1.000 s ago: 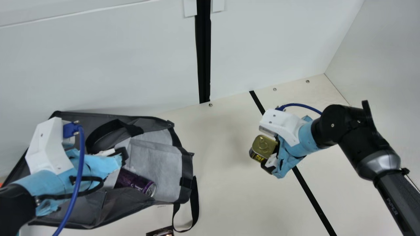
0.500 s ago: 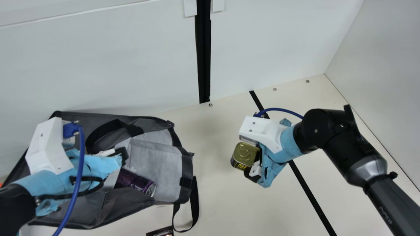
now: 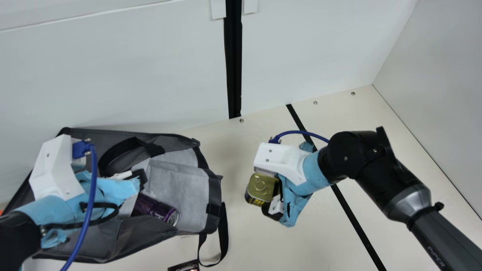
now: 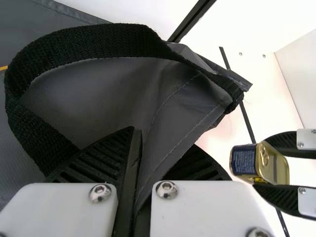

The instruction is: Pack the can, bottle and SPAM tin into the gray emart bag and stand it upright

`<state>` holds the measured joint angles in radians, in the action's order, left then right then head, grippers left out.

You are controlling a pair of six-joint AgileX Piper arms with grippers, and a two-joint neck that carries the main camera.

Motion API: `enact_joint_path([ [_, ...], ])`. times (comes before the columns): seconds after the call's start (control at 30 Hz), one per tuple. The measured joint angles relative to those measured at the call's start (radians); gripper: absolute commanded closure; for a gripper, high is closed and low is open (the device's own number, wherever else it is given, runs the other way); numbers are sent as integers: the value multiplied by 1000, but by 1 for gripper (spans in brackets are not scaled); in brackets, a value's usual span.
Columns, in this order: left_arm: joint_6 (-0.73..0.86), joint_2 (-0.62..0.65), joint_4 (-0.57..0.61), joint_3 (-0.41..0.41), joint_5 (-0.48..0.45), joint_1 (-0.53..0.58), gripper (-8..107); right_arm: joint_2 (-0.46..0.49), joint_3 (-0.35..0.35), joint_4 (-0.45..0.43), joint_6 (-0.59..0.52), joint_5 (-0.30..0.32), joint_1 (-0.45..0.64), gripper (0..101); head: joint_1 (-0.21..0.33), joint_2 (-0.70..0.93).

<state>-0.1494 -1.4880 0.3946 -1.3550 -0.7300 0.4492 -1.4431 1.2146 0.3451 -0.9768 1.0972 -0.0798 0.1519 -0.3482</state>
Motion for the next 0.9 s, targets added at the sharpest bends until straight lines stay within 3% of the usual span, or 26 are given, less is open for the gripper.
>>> enact_joint_path([
  [0.47, 0, 0, 0, 0, 0, 0, 107, 0, 7, 44, 24, -19, -131, 101, 0, 2],
  [0.9, 0, 0, 0, 0, 0, 0, 107, 8, -45, 205, -32, -135, -182, 101, 0, 0],
])
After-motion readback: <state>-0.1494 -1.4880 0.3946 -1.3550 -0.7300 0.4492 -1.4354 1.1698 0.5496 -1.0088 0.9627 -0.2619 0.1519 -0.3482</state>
